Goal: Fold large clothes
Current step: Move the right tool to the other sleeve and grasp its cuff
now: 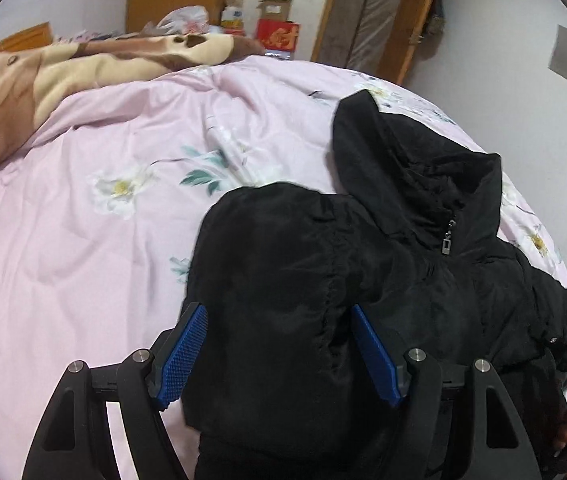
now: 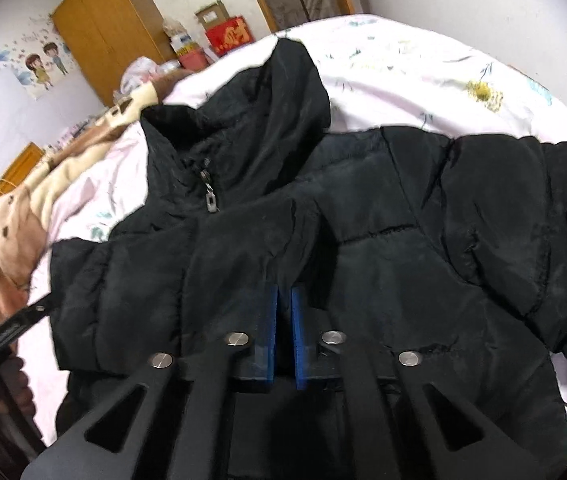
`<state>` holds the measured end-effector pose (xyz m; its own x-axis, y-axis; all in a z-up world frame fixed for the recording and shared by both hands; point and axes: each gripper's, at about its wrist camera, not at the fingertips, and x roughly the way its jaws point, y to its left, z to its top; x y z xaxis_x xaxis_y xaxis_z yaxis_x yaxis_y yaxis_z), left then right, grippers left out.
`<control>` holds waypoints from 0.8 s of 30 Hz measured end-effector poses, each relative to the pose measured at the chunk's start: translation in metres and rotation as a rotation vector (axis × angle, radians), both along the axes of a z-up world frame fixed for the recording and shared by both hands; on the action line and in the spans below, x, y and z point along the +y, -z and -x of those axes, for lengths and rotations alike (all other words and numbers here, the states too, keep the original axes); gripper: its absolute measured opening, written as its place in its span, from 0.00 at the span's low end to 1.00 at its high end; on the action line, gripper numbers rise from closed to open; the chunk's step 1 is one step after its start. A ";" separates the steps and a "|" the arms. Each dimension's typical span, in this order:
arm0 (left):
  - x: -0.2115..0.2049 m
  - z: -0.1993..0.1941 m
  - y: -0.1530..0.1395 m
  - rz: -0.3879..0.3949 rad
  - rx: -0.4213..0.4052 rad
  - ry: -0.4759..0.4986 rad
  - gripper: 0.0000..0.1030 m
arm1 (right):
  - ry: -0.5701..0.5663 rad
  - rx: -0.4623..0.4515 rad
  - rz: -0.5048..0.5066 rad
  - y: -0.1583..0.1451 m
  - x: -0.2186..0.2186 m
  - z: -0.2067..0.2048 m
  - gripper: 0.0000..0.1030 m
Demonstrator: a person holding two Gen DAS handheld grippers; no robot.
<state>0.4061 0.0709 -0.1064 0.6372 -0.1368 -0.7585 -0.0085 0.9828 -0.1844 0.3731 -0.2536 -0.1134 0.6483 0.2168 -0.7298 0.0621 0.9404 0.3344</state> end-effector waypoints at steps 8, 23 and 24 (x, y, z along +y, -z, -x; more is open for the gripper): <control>-0.022 -0.015 0.015 -0.059 0.025 0.026 0.72 | 0.110 -0.037 0.064 -0.013 -0.018 0.026 0.04; -0.036 -0.030 0.036 -0.139 0.128 0.012 0.76 | 0.133 0.102 0.130 0.023 -0.024 0.018 0.13; -0.038 -0.026 0.030 -0.142 0.117 0.018 0.76 | 0.136 0.089 0.127 0.018 -0.025 0.022 0.15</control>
